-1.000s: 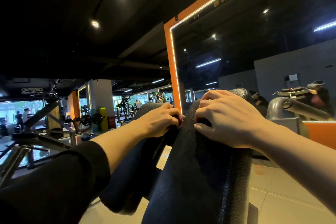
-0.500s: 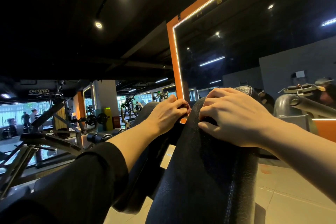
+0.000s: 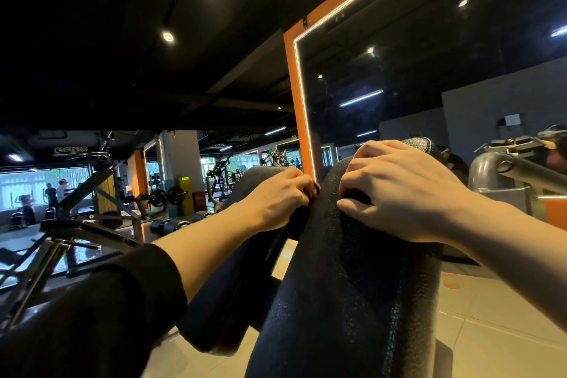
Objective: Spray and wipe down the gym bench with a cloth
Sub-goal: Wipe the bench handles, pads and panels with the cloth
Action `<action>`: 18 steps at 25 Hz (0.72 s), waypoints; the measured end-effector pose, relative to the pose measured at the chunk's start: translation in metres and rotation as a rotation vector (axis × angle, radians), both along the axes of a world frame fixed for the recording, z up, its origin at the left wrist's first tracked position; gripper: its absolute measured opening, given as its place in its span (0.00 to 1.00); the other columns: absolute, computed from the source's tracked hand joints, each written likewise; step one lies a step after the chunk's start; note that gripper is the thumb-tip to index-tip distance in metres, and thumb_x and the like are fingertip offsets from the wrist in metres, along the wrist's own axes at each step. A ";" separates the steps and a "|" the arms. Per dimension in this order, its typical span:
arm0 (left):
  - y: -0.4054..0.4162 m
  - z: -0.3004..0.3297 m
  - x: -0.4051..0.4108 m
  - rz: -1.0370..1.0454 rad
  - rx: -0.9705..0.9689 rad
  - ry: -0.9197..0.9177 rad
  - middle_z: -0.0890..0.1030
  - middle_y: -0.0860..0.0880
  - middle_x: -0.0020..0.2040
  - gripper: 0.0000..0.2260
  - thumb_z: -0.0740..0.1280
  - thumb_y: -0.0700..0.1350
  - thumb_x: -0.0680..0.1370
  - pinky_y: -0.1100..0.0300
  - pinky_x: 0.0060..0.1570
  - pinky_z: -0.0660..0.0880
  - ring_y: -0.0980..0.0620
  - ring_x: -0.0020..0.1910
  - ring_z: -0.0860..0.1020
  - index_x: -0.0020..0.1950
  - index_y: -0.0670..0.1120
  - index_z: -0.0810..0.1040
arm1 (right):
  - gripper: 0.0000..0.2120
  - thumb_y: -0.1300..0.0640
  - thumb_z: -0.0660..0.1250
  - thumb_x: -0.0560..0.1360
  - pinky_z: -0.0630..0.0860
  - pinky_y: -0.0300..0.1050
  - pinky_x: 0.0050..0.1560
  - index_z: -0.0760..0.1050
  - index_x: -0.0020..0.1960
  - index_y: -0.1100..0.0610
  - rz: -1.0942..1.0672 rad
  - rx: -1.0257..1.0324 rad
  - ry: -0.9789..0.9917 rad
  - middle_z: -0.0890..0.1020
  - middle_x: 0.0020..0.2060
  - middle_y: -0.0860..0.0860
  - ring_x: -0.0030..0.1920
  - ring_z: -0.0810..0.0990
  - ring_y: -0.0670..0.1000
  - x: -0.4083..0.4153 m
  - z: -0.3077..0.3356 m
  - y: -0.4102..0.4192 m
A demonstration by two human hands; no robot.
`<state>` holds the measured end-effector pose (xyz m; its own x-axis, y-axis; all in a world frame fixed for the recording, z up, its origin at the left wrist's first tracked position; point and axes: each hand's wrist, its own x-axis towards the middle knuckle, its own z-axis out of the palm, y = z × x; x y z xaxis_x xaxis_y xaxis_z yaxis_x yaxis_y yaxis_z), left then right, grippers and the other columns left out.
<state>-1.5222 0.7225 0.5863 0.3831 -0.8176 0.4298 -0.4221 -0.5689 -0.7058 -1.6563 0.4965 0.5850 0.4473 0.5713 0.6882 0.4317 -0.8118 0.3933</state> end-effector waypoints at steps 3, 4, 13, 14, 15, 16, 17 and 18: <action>0.006 0.014 0.000 0.016 0.014 0.061 0.76 0.47 0.61 0.12 0.63 0.42 0.77 0.51 0.55 0.75 0.46 0.60 0.71 0.56 0.46 0.83 | 0.21 0.37 0.50 0.78 0.62 0.43 0.65 0.76 0.59 0.43 -0.005 -0.007 0.008 0.78 0.55 0.41 0.62 0.68 0.45 0.000 0.000 0.000; 0.004 0.018 0.002 0.041 -0.084 0.032 0.76 0.46 0.62 0.12 0.64 0.43 0.77 0.50 0.56 0.75 0.45 0.62 0.70 0.58 0.46 0.82 | 0.22 0.37 0.49 0.78 0.63 0.44 0.65 0.77 0.59 0.44 -0.013 -0.017 0.007 0.78 0.56 0.41 0.62 0.68 0.45 0.000 0.000 0.000; 0.007 0.014 -0.008 -0.009 0.021 0.222 0.76 0.48 0.61 0.11 0.62 0.44 0.78 0.56 0.61 0.71 0.50 0.63 0.71 0.55 0.45 0.82 | 0.23 0.37 0.48 0.78 0.64 0.44 0.65 0.76 0.60 0.44 -0.036 -0.035 0.020 0.77 0.57 0.41 0.62 0.68 0.46 0.001 0.001 0.001; 0.002 0.019 -0.008 -0.009 -0.103 0.213 0.76 0.47 0.61 0.12 0.62 0.45 0.79 0.57 0.59 0.71 0.50 0.62 0.72 0.57 0.44 0.81 | 0.22 0.38 0.48 0.78 0.64 0.45 0.66 0.75 0.61 0.44 -0.033 -0.042 0.021 0.77 0.57 0.41 0.62 0.68 0.46 0.000 0.001 0.001; -0.005 0.023 -0.008 0.003 -0.179 0.170 0.76 0.46 0.61 0.12 0.64 0.45 0.79 0.56 0.60 0.72 0.49 0.62 0.72 0.59 0.44 0.81 | 0.22 0.38 0.48 0.78 0.64 0.45 0.66 0.75 0.61 0.44 -0.032 -0.052 0.023 0.76 0.57 0.41 0.62 0.68 0.46 -0.001 0.001 0.001; -0.008 0.024 -0.008 0.010 -0.161 0.103 0.76 0.45 0.62 0.12 0.66 0.44 0.78 0.54 0.61 0.72 0.48 0.63 0.71 0.59 0.43 0.81 | 0.22 0.38 0.48 0.79 0.64 0.45 0.66 0.74 0.61 0.43 -0.034 -0.058 0.026 0.76 0.57 0.41 0.62 0.68 0.46 -0.001 0.001 0.000; -0.008 0.022 -0.008 0.013 -0.095 0.081 0.76 0.45 0.62 0.11 0.67 0.42 0.77 0.52 0.61 0.72 0.47 0.64 0.71 0.57 0.42 0.82 | 0.22 0.38 0.48 0.78 0.63 0.45 0.67 0.74 0.62 0.43 -0.036 -0.062 0.024 0.76 0.58 0.41 0.63 0.67 0.46 -0.001 0.002 0.000; -0.005 0.018 -0.007 0.001 -0.015 0.105 0.77 0.45 0.62 0.09 0.67 0.40 0.76 0.51 0.61 0.73 0.46 0.64 0.71 0.54 0.42 0.83 | 0.22 0.38 0.48 0.78 0.63 0.44 0.67 0.74 0.62 0.43 -0.039 -0.064 0.020 0.76 0.58 0.41 0.63 0.67 0.46 -0.001 0.003 0.000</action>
<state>-1.5297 0.7176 0.6045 0.4271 -0.8110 0.3999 -0.4928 -0.5795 -0.6490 -1.6572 0.4962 0.5881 0.4837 0.5954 0.6415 0.4086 -0.8018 0.4361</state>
